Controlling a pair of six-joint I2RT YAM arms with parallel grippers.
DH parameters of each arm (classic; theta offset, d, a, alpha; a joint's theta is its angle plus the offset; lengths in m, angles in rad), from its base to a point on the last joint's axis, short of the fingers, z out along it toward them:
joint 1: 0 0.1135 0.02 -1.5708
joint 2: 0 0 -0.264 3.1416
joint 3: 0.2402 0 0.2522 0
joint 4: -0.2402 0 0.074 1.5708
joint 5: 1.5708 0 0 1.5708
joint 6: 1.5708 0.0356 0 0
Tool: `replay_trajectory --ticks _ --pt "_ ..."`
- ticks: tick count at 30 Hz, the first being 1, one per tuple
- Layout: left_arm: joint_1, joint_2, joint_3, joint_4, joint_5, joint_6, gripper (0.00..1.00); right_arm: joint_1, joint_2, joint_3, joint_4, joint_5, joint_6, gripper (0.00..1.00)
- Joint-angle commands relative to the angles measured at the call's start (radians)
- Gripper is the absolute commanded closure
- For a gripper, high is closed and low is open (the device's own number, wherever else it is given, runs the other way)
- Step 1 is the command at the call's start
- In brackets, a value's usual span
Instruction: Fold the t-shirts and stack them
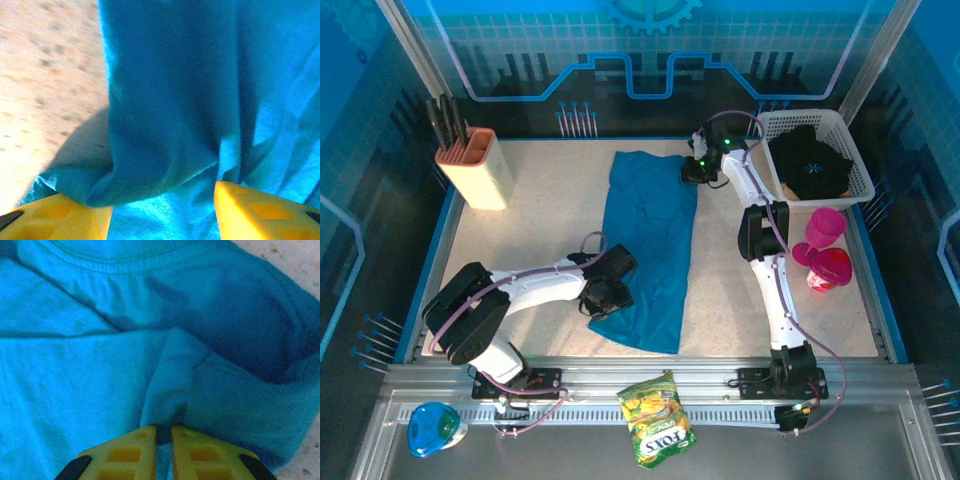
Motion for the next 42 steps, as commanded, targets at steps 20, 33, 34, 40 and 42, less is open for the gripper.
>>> replay_trajectory --ticks 20,33,34,40,42 --pt "0.037 -0.199 0.078 -0.191 -0.147 0.096 0.31 0.034 -0.966 -1.142 0.210 0.041 0.068 0.83" --pt "0.039 -0.064 -0.060 -0.041 -0.094 0.064 0.40 0.112 -0.754 -1.160 0.292 0.070 0.124 0.92" --pt "0.031 -0.058 -0.066 -0.039 -0.094 0.056 0.40 0.116 -0.729 -1.140 0.286 0.073 0.124 0.93" --pt "-0.010 -0.044 -0.119 0.010 -0.063 -0.003 0.40 0.135 -0.599 -1.040 0.249 0.110 0.130 0.94" --pt "-0.024 -0.046 -0.134 0.028 -0.052 -0.023 0.40 0.135 -0.569 -1.012 0.237 0.133 0.130 0.94"
